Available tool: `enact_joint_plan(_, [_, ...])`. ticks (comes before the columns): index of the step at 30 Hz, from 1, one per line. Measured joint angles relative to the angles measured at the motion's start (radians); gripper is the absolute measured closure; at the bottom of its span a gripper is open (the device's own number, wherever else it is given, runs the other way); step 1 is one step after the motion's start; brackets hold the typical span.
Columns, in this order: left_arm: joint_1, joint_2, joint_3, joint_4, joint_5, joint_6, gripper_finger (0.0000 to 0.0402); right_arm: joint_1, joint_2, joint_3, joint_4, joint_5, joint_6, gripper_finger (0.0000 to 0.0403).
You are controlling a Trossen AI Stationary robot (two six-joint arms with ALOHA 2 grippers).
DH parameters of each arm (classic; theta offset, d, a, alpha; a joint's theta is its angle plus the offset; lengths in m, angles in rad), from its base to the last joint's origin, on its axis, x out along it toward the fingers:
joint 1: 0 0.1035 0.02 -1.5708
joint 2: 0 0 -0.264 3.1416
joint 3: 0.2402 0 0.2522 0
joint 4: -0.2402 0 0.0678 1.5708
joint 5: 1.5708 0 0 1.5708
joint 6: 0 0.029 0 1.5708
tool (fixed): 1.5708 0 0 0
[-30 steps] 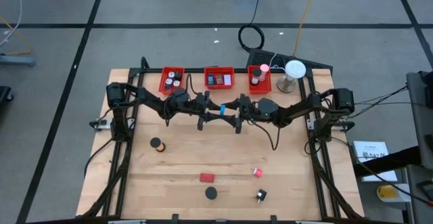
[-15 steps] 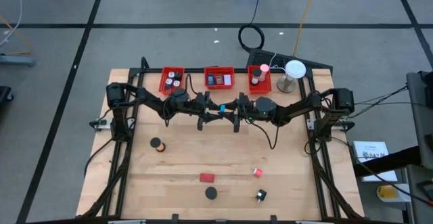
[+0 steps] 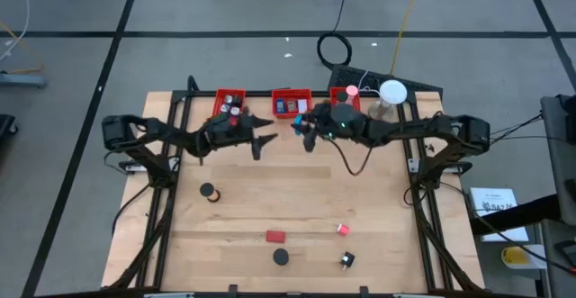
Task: Pick & Place Office items
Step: Put the light blue digital clock into the middle red bin
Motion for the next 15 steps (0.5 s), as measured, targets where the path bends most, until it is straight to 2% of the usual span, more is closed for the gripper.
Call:
enact_joint_plan(3, [0.001, -0.039, -0.063, 0.046, -0.093, 0.005, 0.0199, -0.030, 0.008, 0.106, -0.149, 0.032, 0.000, 0.0254])
enact_joint_plan(8, [-0.010, -0.043, -0.111, 0.084, -0.184, 0.002, 0.0266, -0.085, 0.050, 0.274, -0.375, 0.097, 0.056, 0.0254])
enact_joint_plan(15, [-0.051, -0.034, -0.113, 0.087, -0.226, 0.052, 0.0343, -0.180, 0.229, 0.564, -0.680, 0.100, 0.145, 0.0254])
